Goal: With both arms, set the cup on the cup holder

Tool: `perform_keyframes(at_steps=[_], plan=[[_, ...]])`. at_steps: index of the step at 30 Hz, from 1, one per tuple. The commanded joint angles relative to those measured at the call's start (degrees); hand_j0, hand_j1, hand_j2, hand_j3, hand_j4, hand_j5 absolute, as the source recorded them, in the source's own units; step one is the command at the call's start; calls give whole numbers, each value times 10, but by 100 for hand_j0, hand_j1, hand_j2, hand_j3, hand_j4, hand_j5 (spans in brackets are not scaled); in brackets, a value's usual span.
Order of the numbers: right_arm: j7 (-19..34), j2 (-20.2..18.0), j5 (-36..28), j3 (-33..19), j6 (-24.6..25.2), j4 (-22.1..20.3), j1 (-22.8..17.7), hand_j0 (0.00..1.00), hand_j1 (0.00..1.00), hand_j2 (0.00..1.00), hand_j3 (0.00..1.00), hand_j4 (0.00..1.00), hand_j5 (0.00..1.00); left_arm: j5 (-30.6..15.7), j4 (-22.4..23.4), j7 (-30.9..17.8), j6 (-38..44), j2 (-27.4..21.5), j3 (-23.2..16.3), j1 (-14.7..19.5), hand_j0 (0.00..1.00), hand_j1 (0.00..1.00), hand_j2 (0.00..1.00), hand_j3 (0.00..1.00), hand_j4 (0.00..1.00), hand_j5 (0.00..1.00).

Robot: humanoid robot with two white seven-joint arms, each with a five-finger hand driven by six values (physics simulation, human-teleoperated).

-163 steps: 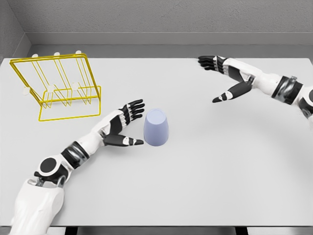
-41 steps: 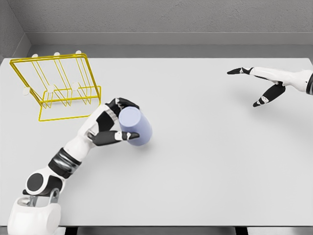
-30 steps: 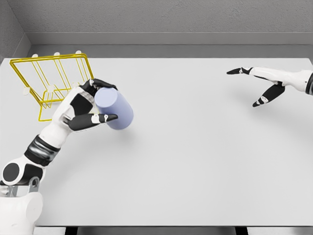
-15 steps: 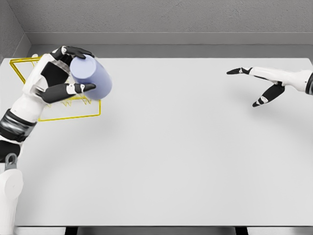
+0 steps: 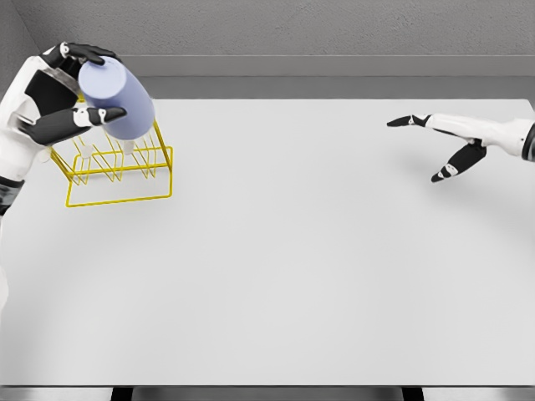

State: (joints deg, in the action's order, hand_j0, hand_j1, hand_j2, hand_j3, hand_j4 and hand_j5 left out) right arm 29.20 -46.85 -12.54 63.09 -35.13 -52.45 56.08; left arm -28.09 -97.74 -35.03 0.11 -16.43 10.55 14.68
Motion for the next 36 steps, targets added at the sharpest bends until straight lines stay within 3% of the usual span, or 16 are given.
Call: perform_keyframes(at_steps=[1,7,26,30,36], plan=[[0,0,-4,-2,1,0,1,100,100,100,100,100,100,-3,18,0,2,-6,2,0,46,46,46,46,46,46],[0,0,-4,-1,1,0,0,100,100,100,100,100,100,-2,56,0,2,-10,-3,13,46,46,46,46,46,46],[1,1,-4,-1,1,0,0,100,100,100,100,100,100,3,81,0,2,-10,-7,3,47,47,47,47,47,47],[0,3,-5,-1,1,0,0,100,100,100,100,100,100,3,81,0,2,-10,-8,1,85,85,85,85,85,85],[0,3,-5,-1,1,0,0,100,100,100,100,100,100,4,81,0,2,-10,-8,0,89,89,89,89,89,89]])
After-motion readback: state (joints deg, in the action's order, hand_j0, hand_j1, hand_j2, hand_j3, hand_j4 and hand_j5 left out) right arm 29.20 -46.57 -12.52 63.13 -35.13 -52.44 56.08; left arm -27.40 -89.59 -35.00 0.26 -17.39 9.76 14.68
